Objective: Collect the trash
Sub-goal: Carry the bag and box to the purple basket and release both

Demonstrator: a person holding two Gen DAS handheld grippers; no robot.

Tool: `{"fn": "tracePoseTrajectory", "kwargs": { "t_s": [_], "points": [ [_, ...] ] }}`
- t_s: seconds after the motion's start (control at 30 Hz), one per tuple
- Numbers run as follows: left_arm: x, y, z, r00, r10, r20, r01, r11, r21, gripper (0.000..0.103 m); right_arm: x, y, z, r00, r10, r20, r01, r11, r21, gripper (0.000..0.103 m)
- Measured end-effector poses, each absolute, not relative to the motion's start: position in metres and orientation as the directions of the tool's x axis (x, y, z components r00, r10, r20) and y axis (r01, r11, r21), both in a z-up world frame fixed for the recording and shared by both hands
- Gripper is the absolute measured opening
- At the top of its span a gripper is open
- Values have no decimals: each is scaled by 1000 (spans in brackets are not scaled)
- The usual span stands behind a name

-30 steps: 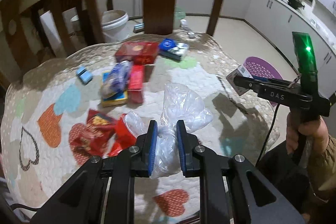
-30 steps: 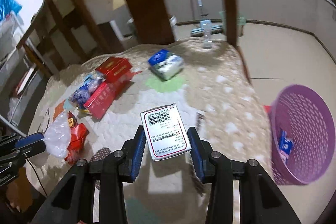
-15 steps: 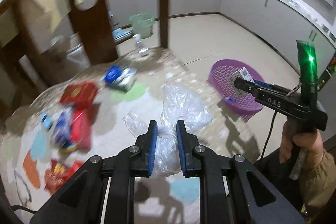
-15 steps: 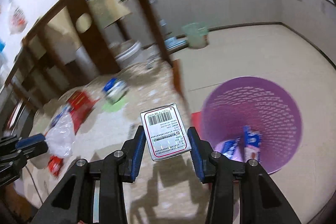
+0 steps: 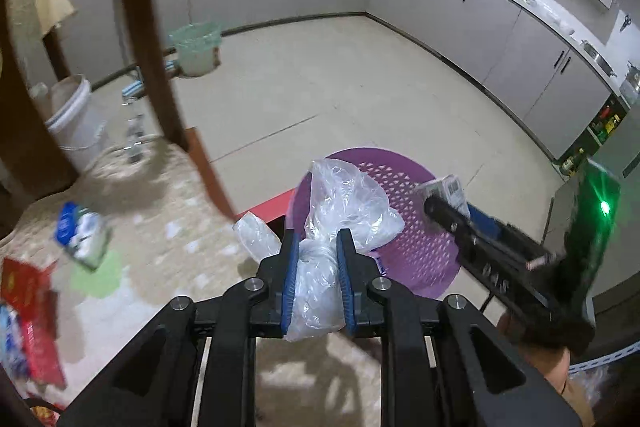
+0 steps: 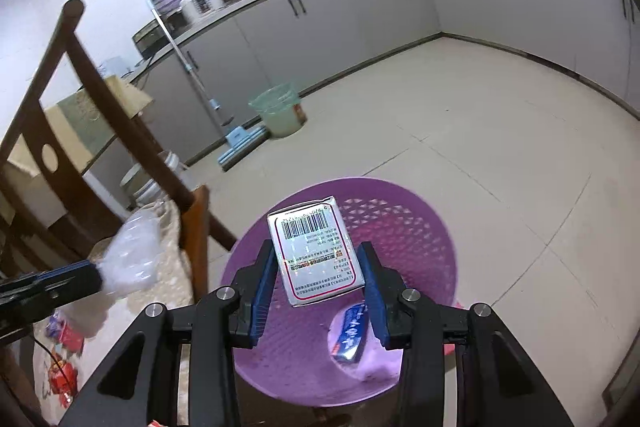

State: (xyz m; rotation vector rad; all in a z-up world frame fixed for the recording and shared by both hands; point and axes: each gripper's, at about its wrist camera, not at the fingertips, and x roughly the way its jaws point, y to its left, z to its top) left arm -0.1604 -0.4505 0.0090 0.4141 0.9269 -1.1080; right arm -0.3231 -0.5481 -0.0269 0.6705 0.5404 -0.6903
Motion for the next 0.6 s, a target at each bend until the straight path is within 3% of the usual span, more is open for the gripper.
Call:
{"fn": "tracePoseTrajectory", "kwargs": {
  "t_s": [0.1, 0.17, 0.23, 0.47, 0.6],
  "points": [
    [-163, -470, 3, 137, -581, -802, 899, 413, -146, 28, -327, -555, -30, 646, -397, -652, 731, 569, 377, 46],
    [-165, -473, 3, 146, -582, -800, 902, 410, -134, 51, -328, -556, -28, 644, -403, -651, 733, 567, 375, 49],
    [-167, -469, 5, 155, -594, -789, 902, 412, -132, 59, -328, -556, -28, 644, -406, -648, 733, 568, 373, 56],
    [-168, -429, 16, 181, -571, -801, 876, 464, -133, 64, -327, -552, -29, 651, -401, -644, 727, 572, 379, 66],
    [-168, -392, 23, 201, -558, -805, 854, 503, -136, 65, -319, -547, -28, 652, -404, -642, 723, 586, 365, 67]
  ]
}}
